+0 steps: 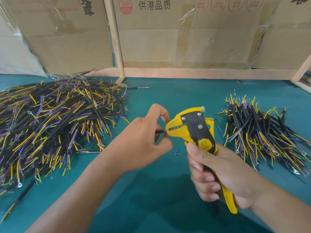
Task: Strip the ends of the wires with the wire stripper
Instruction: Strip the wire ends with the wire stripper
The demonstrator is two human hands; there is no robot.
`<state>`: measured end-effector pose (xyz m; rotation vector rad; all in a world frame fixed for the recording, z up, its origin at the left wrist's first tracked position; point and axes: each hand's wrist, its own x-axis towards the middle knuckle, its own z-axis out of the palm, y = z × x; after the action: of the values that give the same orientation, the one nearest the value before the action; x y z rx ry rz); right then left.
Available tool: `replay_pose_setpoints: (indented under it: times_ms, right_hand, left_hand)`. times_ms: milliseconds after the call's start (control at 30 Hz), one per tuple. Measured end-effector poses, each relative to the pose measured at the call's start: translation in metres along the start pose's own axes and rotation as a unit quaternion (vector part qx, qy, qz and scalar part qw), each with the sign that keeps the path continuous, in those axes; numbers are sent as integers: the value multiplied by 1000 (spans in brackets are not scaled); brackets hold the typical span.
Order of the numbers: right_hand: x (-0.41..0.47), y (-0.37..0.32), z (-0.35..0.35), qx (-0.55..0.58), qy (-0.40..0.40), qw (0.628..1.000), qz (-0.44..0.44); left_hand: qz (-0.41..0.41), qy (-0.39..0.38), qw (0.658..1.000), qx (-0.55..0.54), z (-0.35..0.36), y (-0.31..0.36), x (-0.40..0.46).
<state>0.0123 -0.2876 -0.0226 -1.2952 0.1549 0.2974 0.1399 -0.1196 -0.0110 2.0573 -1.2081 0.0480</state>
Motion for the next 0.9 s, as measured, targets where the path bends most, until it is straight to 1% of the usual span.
replay_pose_setpoints:
  times_ms: [167, 300, 433, 467, 533, 567, 600, 633, 667, 733, 800, 900]
  right_hand:
    - [-3, -7, -3, -27, -12, 1000, 3]
    - [-5, -10, -3, -35, -23, 999, 11]
    - [-7, -9, 1, -31, -31, 999, 6]
    - [-9, -12, -2, -12, -27, 1000, -7]
    - [-13, -23, -10, 41, 1, 998, -51]
    - [-15, -29, -15, 52, 19, 996, -69]
    - [-16, -32, -18, 52, 34, 995, -79]
    - [-15, -31, -20, 45, 41, 995, -78]
    - [-12, -28, -18, 36, 38, 996, -67]
    - [-4, -15, -12, 38, 14, 998, -39]
    - [4, -3, -14, 55, -22, 998, -31]
    - [15, 5, -26, 70, -36, 996, -34]
  left_hand:
    - [20, -24, 999, 33, -6, -1, -1]
    - [10, -38, 999, 11, -12, -4, -2]
    - [12, -48, 999, 21, -14, -11, -3]
    - [-2, -39, 999, 36, -22, -17, -4]
    - [-46, 30, 997, 61, -41, -36, -5]
    - [-66, 70, 994, 48, -48, -42, -6]
    - [-70, 86, 993, 34, -50, -44, -5]
    - [-59, 76, 995, 35, -47, -41, -2]
    - [-42, 50, 997, 51, -39, -37, -1]
    - [-25, 8, 995, 97, -24, -30, 1]
    - [-41, -15, 990, 131, -20, -30, 0]
    - [-59, -27, 984, 167, -20, -33, -1]
